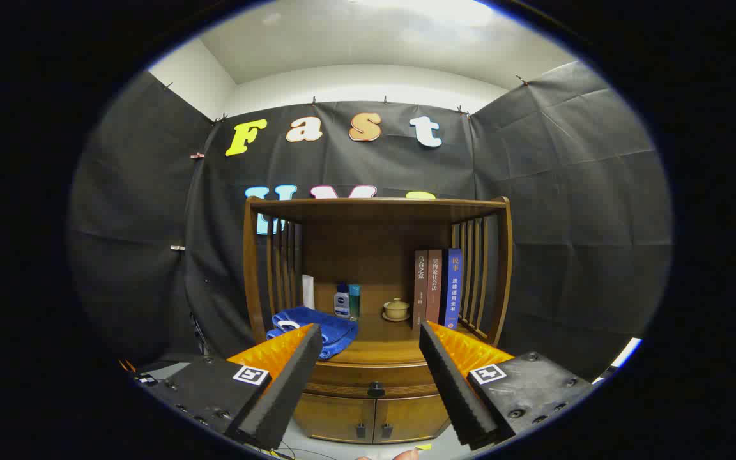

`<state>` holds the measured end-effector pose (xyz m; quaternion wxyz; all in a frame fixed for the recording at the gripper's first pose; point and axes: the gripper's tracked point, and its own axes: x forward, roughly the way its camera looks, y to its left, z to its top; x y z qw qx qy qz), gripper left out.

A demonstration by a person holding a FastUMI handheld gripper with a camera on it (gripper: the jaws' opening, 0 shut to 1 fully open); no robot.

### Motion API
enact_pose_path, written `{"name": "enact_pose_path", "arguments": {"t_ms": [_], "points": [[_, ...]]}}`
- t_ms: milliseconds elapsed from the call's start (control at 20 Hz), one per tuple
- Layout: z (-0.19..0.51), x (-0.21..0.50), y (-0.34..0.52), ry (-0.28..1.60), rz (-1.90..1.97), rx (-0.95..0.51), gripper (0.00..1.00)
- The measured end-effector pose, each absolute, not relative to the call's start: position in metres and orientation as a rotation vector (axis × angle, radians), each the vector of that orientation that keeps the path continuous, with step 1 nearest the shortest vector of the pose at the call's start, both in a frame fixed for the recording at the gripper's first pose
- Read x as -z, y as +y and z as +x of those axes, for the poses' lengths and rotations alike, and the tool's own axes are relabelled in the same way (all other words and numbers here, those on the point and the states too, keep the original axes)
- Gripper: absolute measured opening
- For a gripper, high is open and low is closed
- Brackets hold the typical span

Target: Pull open the drawer, take out the items inside it, and place them on the countertop above the cabinet.

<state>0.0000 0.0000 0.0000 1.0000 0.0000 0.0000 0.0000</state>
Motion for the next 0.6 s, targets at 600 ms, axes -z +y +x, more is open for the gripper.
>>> {"name": "enact_pose_path", "arguments": {"t_ms": [600], "points": [[-0.0037, -0.0077, 0.0044, -0.007, 0.000, -0.011, 0.98]]}}
